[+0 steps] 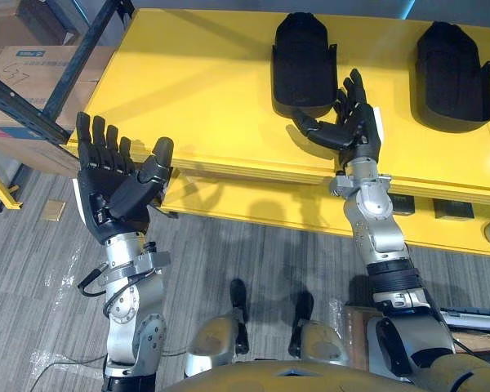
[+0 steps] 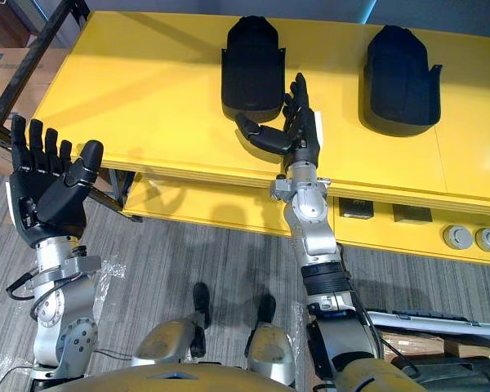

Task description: Walk over and take three plastic housings, then place them on the shelf

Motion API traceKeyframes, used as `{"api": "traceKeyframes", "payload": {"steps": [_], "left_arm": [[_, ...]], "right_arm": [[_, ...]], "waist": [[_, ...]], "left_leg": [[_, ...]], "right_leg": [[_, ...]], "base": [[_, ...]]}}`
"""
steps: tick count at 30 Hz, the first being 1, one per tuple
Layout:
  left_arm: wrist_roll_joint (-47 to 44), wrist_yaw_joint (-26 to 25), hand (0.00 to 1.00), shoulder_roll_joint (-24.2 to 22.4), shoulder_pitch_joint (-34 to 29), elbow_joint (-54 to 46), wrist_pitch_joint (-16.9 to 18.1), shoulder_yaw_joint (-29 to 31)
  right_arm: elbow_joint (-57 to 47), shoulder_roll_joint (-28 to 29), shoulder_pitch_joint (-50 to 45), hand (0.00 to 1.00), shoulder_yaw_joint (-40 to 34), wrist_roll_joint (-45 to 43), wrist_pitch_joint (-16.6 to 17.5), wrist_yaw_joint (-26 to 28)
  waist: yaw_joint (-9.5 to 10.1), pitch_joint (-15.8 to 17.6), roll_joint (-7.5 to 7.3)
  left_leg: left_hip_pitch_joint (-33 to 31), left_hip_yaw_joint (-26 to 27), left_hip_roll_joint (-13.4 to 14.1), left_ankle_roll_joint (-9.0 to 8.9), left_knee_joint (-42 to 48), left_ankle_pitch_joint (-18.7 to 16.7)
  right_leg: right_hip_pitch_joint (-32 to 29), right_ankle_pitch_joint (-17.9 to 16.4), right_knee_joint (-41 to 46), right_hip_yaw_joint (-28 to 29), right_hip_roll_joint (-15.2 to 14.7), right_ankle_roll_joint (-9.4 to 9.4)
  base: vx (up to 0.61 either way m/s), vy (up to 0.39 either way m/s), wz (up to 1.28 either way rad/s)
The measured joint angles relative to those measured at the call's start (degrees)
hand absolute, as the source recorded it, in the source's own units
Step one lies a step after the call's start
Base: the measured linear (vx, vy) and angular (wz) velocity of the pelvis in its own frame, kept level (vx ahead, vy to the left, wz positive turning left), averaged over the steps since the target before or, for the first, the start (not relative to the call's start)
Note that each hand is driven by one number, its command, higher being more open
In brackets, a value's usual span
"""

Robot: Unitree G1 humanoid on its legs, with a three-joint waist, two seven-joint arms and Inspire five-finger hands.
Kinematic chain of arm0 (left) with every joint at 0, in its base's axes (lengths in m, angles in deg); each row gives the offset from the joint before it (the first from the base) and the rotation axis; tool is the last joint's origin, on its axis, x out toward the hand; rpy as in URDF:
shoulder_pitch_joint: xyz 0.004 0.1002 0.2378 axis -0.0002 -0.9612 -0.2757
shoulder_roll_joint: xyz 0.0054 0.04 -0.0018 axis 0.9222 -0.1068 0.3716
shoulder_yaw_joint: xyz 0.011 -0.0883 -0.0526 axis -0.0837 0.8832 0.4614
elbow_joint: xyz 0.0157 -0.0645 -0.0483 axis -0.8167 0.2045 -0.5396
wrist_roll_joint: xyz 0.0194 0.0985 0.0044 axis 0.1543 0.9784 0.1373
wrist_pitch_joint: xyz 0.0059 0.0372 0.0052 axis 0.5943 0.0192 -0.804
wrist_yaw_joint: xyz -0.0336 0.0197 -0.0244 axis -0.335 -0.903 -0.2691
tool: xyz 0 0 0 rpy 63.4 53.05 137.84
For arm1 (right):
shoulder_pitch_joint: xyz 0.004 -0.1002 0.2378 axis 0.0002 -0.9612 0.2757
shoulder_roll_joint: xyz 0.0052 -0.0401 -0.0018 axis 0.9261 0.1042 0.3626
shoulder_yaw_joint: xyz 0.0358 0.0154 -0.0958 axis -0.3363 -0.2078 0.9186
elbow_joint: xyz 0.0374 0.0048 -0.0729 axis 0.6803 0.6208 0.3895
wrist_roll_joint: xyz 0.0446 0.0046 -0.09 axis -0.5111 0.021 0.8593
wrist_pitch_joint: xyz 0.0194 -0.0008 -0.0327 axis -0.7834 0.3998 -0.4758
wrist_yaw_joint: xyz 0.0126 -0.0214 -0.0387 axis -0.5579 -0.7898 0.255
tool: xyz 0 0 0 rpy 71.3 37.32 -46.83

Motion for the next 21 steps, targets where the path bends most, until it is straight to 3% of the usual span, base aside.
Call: {"api": "traceKeyframes", "payload": {"steps": [21], "left_arm": [[0.0, 0.4, 1.00, 0.0, -2.4, 0.4, -0.1, -0.3]], "right_arm": [[-1.7, 0.9, -3.6, 1.00, 0.0, 0.1, -0.2, 2.2]], "waist": [[-0.59, 0.9, 0.03]], "left_leg": [[2.0, 1.0, 0.2, -0.59, 0.0, -0.4]], "right_leg": [[1.3, -0.2, 0.5, 0.8, 0.0, -0.09]], "base": [[0.00, 0.001, -0.01]]}}
